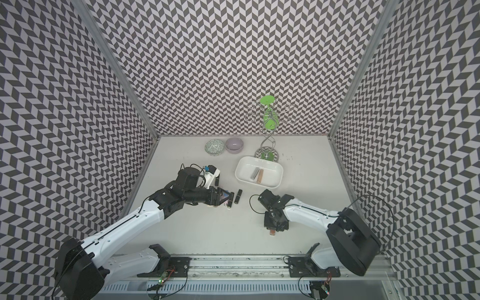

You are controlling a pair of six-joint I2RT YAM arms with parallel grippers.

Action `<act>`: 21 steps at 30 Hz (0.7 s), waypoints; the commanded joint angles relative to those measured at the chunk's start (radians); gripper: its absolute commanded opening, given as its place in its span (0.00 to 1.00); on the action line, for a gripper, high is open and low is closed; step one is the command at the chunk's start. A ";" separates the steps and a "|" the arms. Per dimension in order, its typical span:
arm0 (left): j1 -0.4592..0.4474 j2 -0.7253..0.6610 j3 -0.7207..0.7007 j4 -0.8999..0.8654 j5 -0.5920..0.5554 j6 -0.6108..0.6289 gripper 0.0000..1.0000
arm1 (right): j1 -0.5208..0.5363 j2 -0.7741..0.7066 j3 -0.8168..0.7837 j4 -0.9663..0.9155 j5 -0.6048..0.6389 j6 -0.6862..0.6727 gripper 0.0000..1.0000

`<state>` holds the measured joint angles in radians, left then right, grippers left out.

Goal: Put the lipstick into the storage box
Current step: Pick up the lipstick at the center of the board, then place the lipstick in the storage box.

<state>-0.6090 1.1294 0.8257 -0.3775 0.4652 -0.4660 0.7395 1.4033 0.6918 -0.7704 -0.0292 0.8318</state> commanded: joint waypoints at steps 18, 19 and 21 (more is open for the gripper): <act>0.016 0.053 0.067 -0.009 -0.013 0.045 0.72 | -0.223 0.136 0.753 -0.173 0.132 -0.243 0.18; 0.020 0.057 0.075 -0.013 -0.012 0.051 0.72 | -0.255 0.171 0.799 -0.177 0.104 -0.266 0.18; 0.029 0.062 0.089 -0.021 -0.014 0.062 0.72 | -0.298 0.240 0.882 -0.196 0.080 -0.293 0.18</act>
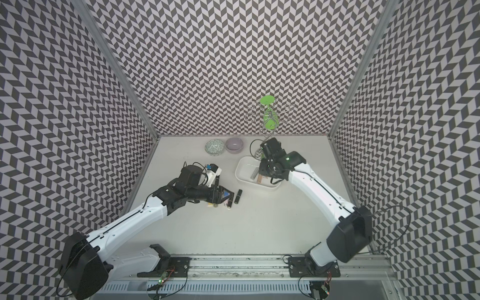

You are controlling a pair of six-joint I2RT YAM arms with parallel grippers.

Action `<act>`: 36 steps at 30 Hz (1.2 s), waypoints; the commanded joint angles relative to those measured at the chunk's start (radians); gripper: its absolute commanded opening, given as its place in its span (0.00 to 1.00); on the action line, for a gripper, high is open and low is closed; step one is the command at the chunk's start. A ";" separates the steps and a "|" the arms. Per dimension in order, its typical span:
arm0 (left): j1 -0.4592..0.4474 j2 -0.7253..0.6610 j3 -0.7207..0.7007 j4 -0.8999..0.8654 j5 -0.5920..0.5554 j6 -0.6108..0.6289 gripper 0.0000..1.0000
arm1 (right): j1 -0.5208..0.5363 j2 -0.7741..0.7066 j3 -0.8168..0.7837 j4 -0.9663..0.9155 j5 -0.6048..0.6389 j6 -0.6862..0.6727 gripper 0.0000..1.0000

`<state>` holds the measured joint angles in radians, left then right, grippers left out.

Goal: Put the lipstick into the storage box
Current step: Place the lipstick in the storage box.

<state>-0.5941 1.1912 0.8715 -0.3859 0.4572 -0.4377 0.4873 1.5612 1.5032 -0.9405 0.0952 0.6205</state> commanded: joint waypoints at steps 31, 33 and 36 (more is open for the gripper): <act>0.103 0.080 0.112 -0.133 -0.009 0.178 0.73 | -0.157 0.467 0.029 0.196 -0.264 -0.128 0.17; 0.105 0.087 0.115 -0.136 -0.008 0.180 0.73 | -0.161 0.480 0.022 0.212 -0.269 -0.128 0.17; 0.105 0.096 0.121 -0.141 -0.008 0.185 0.73 | -0.162 0.496 0.019 0.232 -0.277 -0.130 0.17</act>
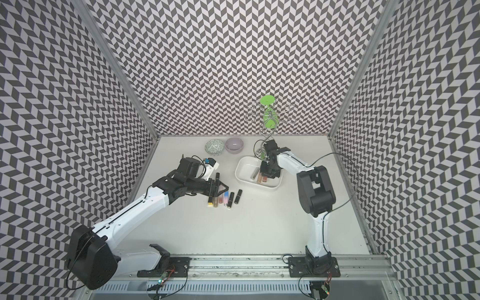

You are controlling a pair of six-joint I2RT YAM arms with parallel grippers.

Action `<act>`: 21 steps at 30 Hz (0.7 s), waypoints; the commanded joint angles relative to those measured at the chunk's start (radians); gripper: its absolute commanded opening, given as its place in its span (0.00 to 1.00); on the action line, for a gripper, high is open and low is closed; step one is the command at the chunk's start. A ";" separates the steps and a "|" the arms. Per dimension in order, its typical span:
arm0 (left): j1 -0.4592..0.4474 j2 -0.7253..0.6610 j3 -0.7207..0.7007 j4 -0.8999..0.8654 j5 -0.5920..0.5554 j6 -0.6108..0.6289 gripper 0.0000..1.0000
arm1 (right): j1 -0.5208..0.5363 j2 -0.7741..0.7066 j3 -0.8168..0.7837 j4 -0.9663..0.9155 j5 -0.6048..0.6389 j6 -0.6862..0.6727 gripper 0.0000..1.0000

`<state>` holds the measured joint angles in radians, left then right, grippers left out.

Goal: Put the lipstick into the storage box
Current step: Place the lipstick in the storage box.

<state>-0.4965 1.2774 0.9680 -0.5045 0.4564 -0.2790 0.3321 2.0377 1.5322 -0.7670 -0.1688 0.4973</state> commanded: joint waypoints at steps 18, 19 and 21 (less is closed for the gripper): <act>0.013 0.042 0.044 -0.022 -0.008 0.019 0.73 | -0.036 0.070 -0.011 0.112 -0.091 -0.032 0.31; 0.014 0.044 0.044 -0.020 -0.008 0.018 0.73 | -0.035 0.071 -0.009 0.112 -0.096 -0.034 0.32; 0.013 0.048 0.046 -0.017 -0.007 0.014 0.73 | -0.035 0.075 -0.007 0.117 -0.106 -0.038 0.34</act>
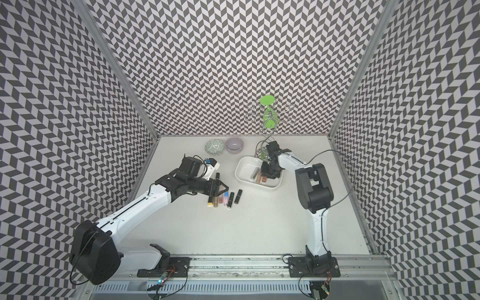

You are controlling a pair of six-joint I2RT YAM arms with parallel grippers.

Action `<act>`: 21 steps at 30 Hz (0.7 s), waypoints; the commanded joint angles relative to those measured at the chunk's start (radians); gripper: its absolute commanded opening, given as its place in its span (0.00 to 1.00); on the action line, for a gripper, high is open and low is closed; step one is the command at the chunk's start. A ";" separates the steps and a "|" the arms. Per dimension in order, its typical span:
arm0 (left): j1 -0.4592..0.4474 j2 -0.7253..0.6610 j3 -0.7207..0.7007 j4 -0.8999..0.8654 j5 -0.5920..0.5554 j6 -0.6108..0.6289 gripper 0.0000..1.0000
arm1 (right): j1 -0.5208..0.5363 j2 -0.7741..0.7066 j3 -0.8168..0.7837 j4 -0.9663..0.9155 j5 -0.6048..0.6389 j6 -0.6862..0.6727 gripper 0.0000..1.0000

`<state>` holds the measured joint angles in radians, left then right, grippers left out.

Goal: Put the lipstick into the storage box
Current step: Place the lipstick in the storage box.

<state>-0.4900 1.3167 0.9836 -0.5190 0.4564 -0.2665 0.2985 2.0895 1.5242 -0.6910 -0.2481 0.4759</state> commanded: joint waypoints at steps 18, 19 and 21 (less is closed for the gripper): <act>0.007 0.002 0.012 0.012 0.005 -0.016 0.73 | -0.017 -0.116 -0.030 0.100 -0.137 -0.048 0.39; 0.006 -0.004 0.003 0.016 0.004 -0.019 0.73 | -0.018 -0.134 -0.033 0.106 -0.146 -0.054 0.39; 0.006 -0.021 -0.016 0.026 0.002 -0.028 0.73 | -0.019 -0.171 -0.043 0.112 -0.180 -0.089 0.40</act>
<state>-0.4900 1.3300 0.9825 -0.5159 0.4568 -0.2832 0.2844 2.0041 1.4883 -0.6350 -0.3744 0.4339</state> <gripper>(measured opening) 0.732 0.401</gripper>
